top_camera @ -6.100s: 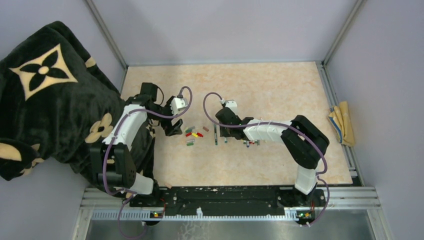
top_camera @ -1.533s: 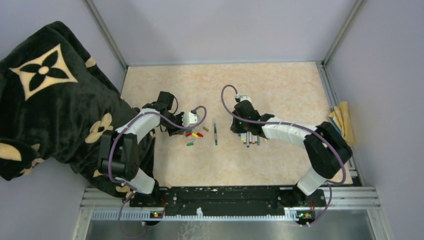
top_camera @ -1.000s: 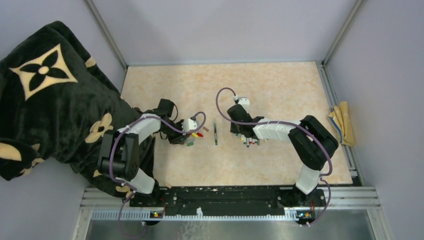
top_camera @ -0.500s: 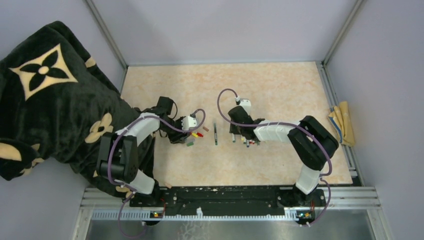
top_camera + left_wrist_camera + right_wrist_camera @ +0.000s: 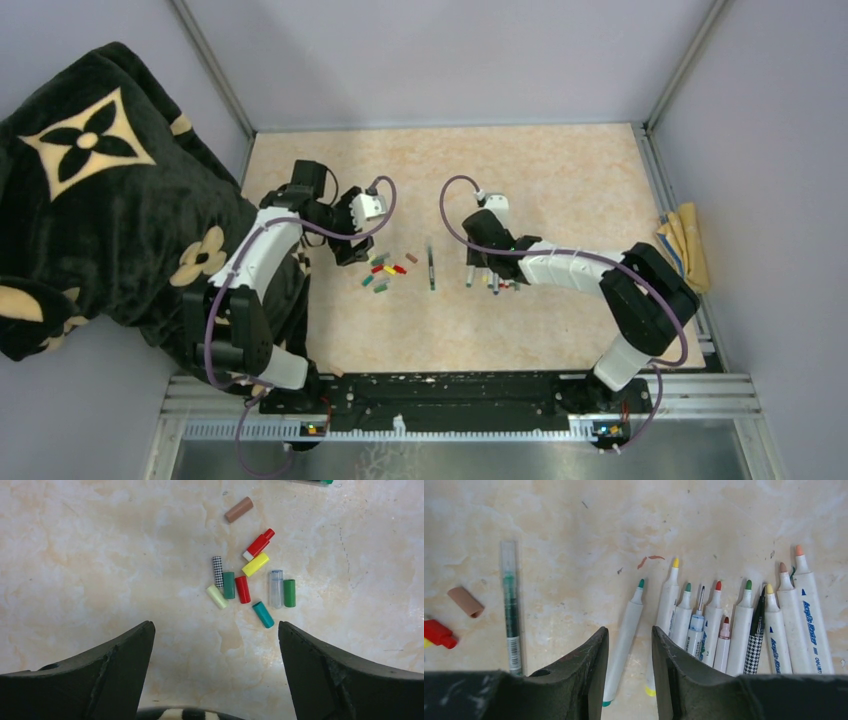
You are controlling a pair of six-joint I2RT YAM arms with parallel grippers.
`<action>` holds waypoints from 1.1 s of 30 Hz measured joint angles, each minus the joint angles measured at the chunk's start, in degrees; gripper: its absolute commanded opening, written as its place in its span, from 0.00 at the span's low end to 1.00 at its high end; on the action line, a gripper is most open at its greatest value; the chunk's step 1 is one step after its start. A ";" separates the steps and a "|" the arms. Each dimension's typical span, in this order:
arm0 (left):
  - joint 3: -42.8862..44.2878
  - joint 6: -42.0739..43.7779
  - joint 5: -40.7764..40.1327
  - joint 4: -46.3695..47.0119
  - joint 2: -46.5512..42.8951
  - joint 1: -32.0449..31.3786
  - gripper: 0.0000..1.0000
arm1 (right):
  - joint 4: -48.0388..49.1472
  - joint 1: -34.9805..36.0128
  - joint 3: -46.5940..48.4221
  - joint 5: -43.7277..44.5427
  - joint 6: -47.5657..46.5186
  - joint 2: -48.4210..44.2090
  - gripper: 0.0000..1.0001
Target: Open the pen caps
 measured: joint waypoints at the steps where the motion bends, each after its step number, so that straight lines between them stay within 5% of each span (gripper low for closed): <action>1: 0.59 -0.44 0.35 -0.33 -0.02 0.39 0.99 | -0.33 0.20 0.20 0.11 -0.20 -0.63 0.37; 9: 3.98 -4.39 2.49 -1.40 -0.11 5.53 0.99 | -1.16 5.55 6.62 -1.46 -0.79 -0.02 0.37; 24: 6.73 -8.37 9.44 -3.96 -0.57 17.09 0.99 | -1.55 11.28 14.71 -3.17 -2.03 14.58 0.35; 33: 6.73 -7.48 11.34 -5.46 0.13 17.29 0.99 | -0.70 11.28 14.56 -1.31 -2.84 15.19 0.16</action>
